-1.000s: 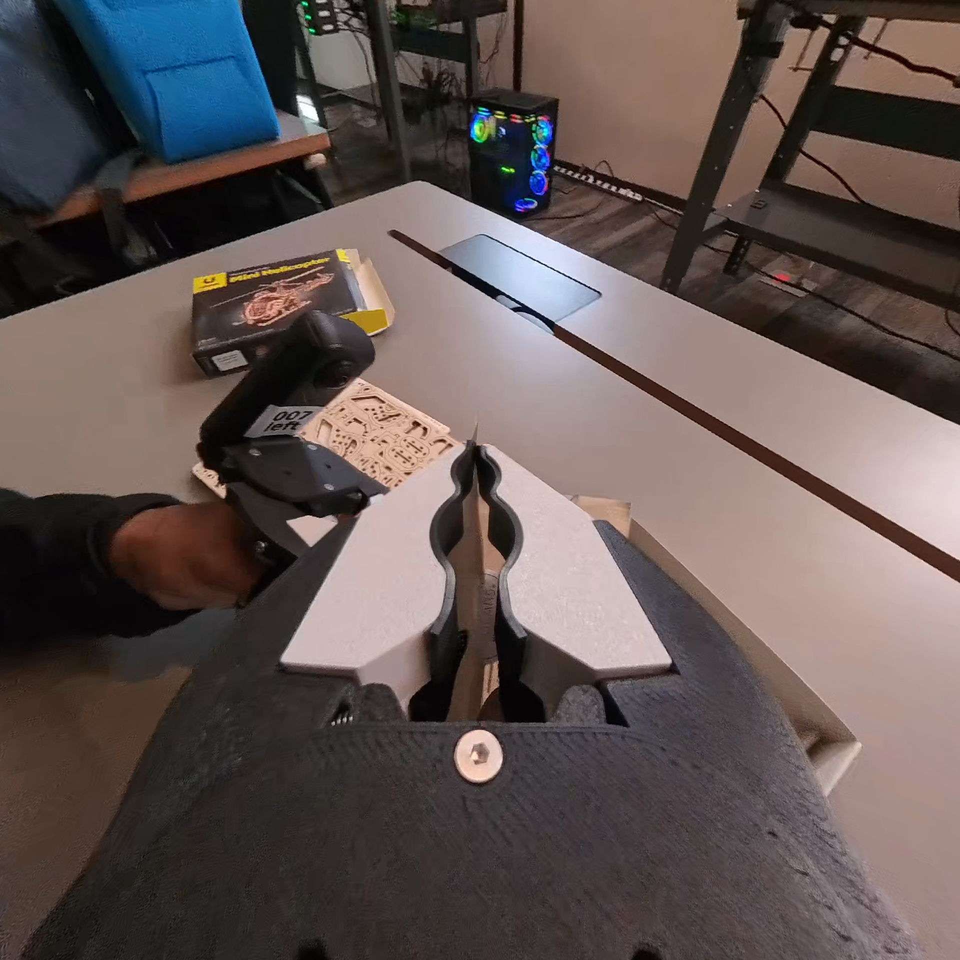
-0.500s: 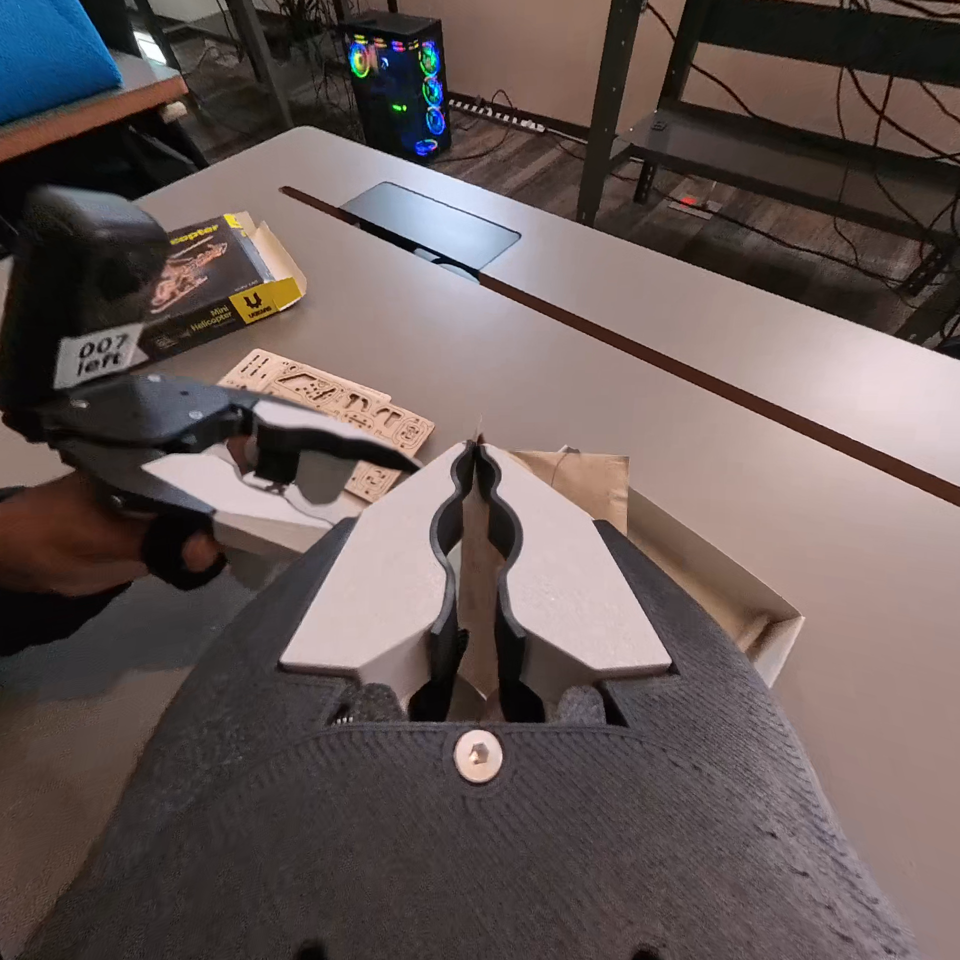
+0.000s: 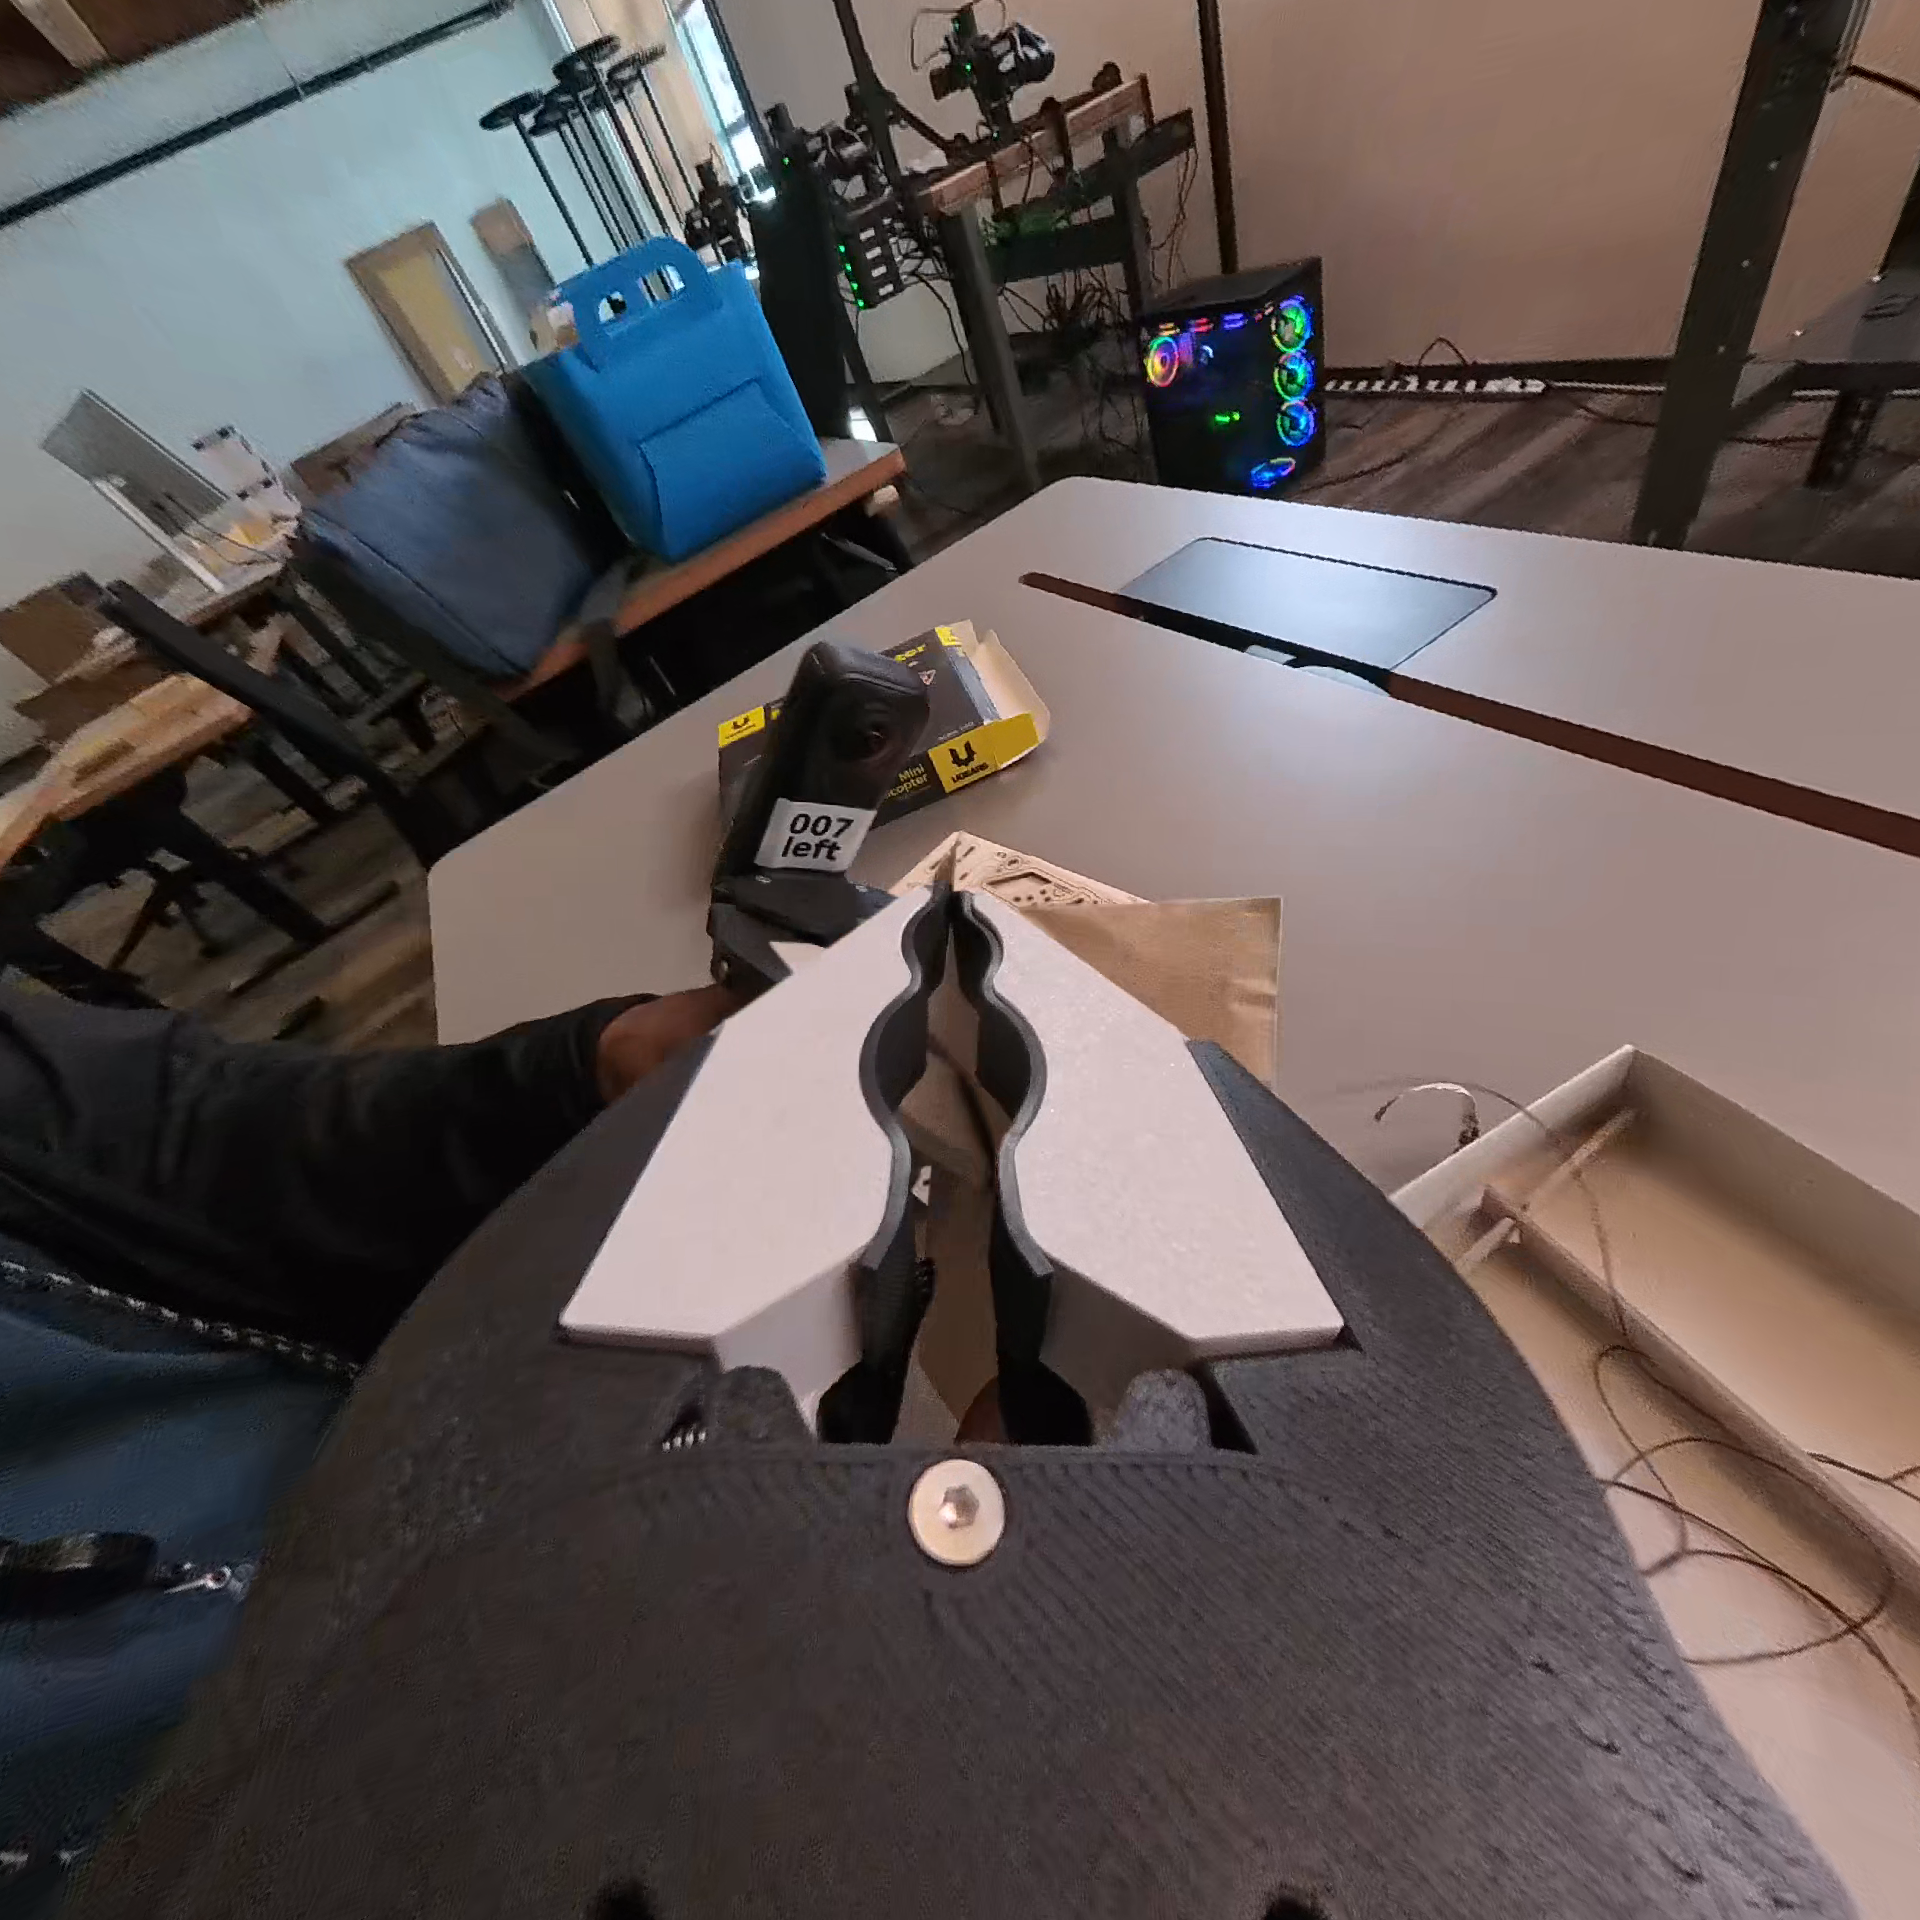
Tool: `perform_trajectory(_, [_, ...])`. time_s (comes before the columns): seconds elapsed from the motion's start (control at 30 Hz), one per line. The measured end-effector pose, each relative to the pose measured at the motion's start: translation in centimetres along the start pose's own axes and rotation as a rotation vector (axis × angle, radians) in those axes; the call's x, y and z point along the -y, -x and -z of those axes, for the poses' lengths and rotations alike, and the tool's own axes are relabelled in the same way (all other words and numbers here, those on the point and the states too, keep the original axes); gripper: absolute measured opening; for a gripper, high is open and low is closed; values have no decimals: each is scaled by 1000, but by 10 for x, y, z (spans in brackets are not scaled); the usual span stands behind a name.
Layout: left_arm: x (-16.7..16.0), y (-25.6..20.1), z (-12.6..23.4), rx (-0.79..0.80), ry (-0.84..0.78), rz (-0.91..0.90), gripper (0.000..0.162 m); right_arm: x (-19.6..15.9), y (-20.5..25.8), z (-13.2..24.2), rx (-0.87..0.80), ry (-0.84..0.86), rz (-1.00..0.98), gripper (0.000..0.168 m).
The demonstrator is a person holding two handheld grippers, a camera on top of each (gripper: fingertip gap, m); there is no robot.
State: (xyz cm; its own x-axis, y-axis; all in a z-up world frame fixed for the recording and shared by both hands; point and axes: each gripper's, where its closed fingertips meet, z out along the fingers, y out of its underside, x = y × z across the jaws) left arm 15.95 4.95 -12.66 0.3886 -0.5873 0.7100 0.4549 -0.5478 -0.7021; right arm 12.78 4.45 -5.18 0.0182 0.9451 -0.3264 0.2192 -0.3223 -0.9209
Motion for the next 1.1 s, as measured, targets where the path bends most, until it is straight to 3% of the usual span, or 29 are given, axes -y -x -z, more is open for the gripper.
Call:
perform_trajectory(0.07, [2,-4,4,-54,-33,45,30,-3,0,-1,-2,-8,-13,0])
perform_trajectory(0.17, [0,-8,6,-84,-38,48,16,-7,-1,-3,-17,-19,-21,0])
perform_trajectory(0.23, [-1,-9,8,-93,-39,39,10,-6,-4,1,-44,-36,-16,10])
perform_trajectory(0.3, [4,-10,13,-111,-64,57,9,-4,-5,10,-57,-66,-18,26])
perform_trajectory(0.37, [11,-10,20,-135,-98,83,8,-7,-8,20,-75,-80,-12,32])
perform_trajectory(0.57, [26,-26,25,-249,-158,110,8,-55,-25,31,-142,-21,-98,53])
perform_trajectory(0.63, [27,-35,25,-311,-174,117,7,-60,-16,30,-101,-69,-145,45])
perform_trajectory(0.8, [26,-43,24,-372,-182,118,12,-54,9,31,-5,-200,-140,2])
perform_trajectory(0.9, [28,-37,23,-330,-183,124,27,-54,7,34,-52,-214,-87,0])
perform_trajectory(1.1, [37,-25,27,-264,-212,105,27,-54,-1,48,-67,-254,-84,0])
